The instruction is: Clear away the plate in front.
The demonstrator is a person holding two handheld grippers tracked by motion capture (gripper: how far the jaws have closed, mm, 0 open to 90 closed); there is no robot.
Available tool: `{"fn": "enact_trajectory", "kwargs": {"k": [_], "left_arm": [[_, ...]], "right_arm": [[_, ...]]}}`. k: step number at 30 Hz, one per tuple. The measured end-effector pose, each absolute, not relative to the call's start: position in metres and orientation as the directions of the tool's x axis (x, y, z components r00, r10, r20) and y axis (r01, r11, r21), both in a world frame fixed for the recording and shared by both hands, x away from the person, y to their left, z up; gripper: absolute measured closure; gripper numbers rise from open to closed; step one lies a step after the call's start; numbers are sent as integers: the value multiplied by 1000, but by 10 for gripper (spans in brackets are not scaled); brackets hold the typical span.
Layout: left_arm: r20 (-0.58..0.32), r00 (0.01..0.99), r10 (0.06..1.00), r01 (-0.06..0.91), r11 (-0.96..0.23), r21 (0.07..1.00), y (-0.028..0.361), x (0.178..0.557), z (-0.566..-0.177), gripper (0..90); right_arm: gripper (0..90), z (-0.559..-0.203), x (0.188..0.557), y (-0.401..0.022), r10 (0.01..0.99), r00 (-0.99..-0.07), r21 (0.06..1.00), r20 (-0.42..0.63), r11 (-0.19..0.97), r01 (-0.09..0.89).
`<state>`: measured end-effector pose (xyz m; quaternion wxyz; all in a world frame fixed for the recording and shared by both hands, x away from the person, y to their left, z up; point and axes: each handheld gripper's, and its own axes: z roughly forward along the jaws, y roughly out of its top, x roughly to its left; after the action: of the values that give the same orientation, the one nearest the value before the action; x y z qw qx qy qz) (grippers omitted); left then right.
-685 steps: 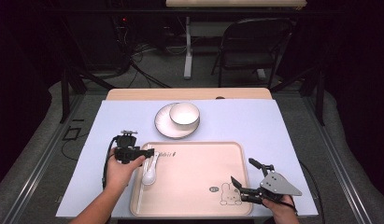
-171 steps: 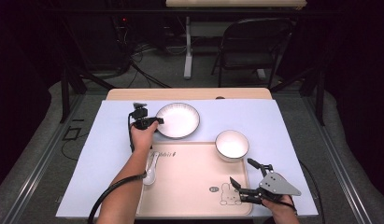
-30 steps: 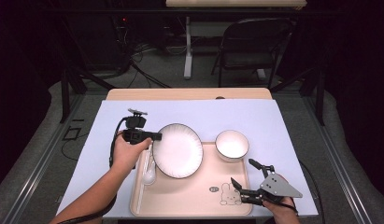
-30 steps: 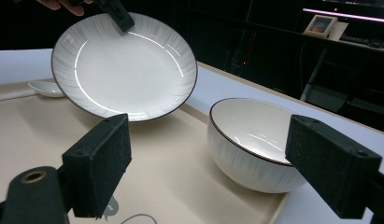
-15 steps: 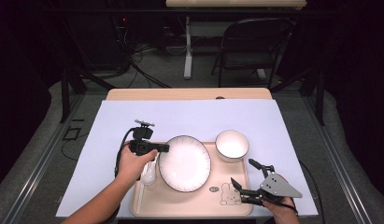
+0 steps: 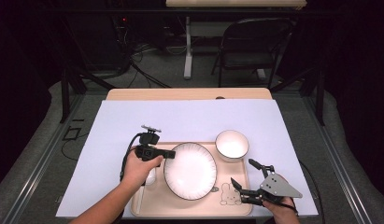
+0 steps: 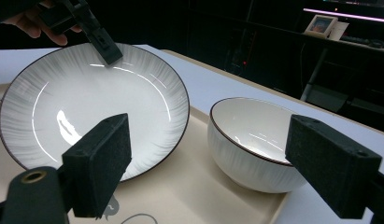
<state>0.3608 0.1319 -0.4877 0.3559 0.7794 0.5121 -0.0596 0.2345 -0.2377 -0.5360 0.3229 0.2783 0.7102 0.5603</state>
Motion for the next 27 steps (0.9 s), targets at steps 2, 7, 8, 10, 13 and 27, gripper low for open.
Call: {"fn": "enact_trajectory", "kwargs": {"k": [2,7,8,10,13,27], "left_arm": [[-440,466,768,840,-227,493,133,361,-491,831],[-432,454,779,845,-221,488,135,363,-497,841],[-435,451,780,847,-221,484,136,364,-499,842],[-434,443,784,851,-216,478,137,365,-502,844],[-447,428,785,860,-203,468,140,367,-508,847],[-442,388,809,879,-180,442,144,371,-534,806]], "right_arm": [[140,-536,235,-238,757,-637,975,-147,218,34],[140,-536,234,-237,757,-637,975,-148,219,33],[140,-536,234,-237,757,-637,975,-148,219,33],[139,-536,234,-237,757,-637,975,-147,219,35],[139,-536,234,-237,756,-638,975,-148,219,34],[139,-536,235,-237,754,-639,974,-154,226,32]]}}
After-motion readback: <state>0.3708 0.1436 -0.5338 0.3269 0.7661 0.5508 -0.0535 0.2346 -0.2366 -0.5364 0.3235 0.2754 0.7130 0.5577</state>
